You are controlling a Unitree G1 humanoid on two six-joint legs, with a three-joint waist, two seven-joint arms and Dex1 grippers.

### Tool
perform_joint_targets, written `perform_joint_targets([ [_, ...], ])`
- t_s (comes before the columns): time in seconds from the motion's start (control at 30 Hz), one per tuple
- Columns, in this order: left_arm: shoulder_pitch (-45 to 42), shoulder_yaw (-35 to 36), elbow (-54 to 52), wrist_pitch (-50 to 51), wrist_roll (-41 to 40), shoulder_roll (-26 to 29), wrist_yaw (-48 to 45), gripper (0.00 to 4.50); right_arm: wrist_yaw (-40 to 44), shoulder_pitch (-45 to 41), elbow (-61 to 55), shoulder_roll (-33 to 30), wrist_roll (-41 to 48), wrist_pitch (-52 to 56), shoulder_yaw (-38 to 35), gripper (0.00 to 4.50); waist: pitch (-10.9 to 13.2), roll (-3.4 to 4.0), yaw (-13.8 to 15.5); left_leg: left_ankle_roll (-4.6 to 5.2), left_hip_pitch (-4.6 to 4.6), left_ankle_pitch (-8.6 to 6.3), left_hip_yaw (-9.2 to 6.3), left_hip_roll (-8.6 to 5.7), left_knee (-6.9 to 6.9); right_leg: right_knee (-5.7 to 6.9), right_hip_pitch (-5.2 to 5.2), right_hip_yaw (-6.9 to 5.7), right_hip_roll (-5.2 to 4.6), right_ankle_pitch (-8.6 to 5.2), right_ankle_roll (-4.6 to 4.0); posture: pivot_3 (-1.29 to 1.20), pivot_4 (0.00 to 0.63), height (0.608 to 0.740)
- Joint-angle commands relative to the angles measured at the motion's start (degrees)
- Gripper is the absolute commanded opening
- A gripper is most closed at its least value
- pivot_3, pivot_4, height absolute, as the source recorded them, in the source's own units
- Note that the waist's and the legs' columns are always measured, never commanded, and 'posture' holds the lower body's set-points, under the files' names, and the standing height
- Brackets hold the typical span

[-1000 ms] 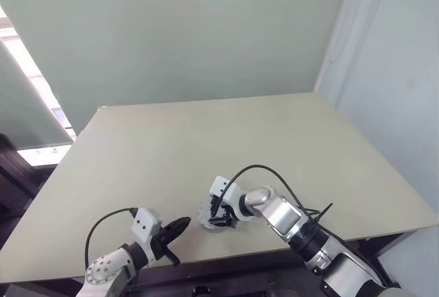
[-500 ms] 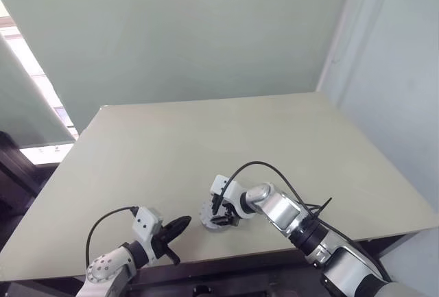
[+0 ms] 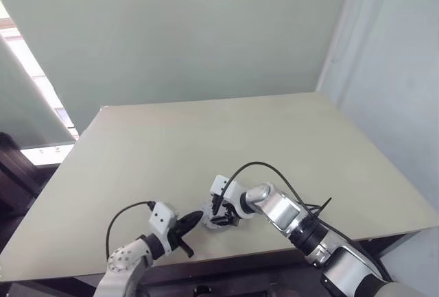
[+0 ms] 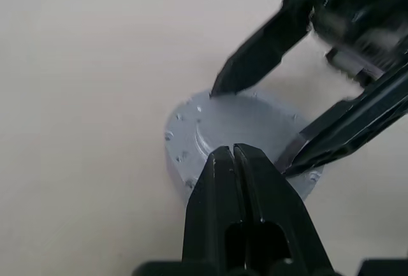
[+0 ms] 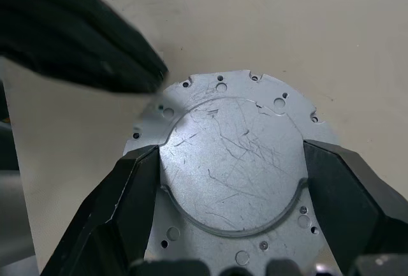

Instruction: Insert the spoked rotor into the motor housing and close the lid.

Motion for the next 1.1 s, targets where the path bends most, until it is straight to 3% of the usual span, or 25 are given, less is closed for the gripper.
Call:
perform_joint_targets([
  [0.03, -1.5, -1.1, 2.3, -1.4, 2.6, 0.1, 1.3, 0.00, -1.0, 1.7, 4.7, -2.3, -2.9, 2.6, 2.2, 3.29, 0.0, 0.02, 0.0, 0.00, 0.00, 0.00, 0.00, 0.00, 0.00, 0.00, 0.00, 0.00, 0.00, 0.00, 0.00, 0.00, 0.000, 0.740],
  [0.53, -5.0, -3.3, 10.0, -5.4, 5.1, -1.0, 1.2, 0.00, 0.0, 1.9, 3.0, -3.3, -2.7, 1.7, 2.6, 3.29, -0.3, 0.38, 0.2, -0.01, 0.02, 0.00, -0.04, -0.07, 0.01, -0.01, 0.07, 0.00, -0.05, -0.02, 0.04, 0.00, 0.000, 0.740],
  [0.67, -5.4, -3.5, 11.1, -6.1, 5.2, -1.0, 0.9, 0.00, -0.1, 2.2, 2.0, -3.1, -1.7, 1.6, 1.4, 4.49, -0.3, 0.38, 0.5, -0.01, 0.02, -0.01, -0.03, -0.09, 0.01, -0.03, 0.07, 0.00, -0.06, -0.06, 0.10, 0.00, 0.000, 0.740],
  [0.8, -6.1, -4.1, 12.8, -7.1, 5.7, -1.3, 0.8, 0.00, 0.5, 2.0, 1.0, -2.7, -0.6, 2.7, -0.2, 4.49, -0.3, 0.39, 1.0, -0.01, 0.02, -0.01, -0.04, -0.07, -0.01, -0.02, 0.04, -0.01, -0.05, -0.06, 0.10, 0.00, 0.000, 0.740],
  [0.9, -6.5, -4.3, 13.4, -7.4, 5.8, -1.5, 0.7, 0.00, 0.2, 2.1, 0.1, -1.8, 1.2, 4.2, -3.2, 4.49, -0.3, 0.38, 1.2, -0.01, 0.02, -0.01, -0.04, -0.04, -0.01, -0.02, 0.03, -0.03, -0.04, -0.06, 0.10, 0.00, 0.000, 0.740],
  [1.1, -7.4, -4.9, 14.4, -8.0, 6.2, -1.7, 0.4, 0.00, -0.6, 0.9, -1.3, 1.6, 9.8, 10.6, -15.9, 4.49, -0.3, 0.37, 1.3, -0.01, -0.07, -0.01, -0.07, -0.08, 0.02, -0.02, 0.01, -0.03, -0.05, -0.07, 0.11, 0.00, 0.000, 0.740],
])
